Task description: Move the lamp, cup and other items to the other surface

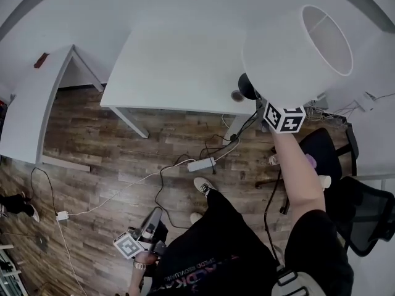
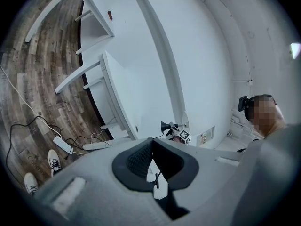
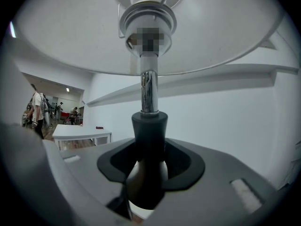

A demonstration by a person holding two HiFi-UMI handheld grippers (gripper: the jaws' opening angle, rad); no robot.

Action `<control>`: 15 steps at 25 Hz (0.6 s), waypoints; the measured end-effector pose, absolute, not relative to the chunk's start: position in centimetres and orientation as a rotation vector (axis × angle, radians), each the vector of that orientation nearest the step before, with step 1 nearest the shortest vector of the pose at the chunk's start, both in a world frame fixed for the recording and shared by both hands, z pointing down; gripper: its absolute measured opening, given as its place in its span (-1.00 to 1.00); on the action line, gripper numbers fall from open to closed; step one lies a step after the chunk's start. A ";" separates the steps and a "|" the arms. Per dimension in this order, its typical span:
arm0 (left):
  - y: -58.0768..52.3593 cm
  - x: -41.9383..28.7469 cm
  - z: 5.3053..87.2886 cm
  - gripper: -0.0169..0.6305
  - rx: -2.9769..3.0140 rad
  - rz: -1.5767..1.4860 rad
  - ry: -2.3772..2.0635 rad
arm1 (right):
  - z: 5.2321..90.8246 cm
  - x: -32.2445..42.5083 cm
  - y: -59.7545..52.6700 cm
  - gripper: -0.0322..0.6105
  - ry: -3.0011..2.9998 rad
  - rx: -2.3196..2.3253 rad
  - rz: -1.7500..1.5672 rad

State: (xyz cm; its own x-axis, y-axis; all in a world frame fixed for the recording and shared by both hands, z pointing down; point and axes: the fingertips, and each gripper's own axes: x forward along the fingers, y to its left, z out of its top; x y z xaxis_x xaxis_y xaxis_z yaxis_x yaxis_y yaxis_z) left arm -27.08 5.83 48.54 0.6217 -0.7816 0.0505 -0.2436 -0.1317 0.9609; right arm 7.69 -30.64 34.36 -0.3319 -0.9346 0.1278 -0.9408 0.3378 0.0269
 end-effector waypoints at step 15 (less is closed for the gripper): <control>8.3 -19.2 47.7 -0.96 1.769 -0.429 -0.526 | 33.4 24.1 -15.0 -0.39 -2.160 2.075 0.097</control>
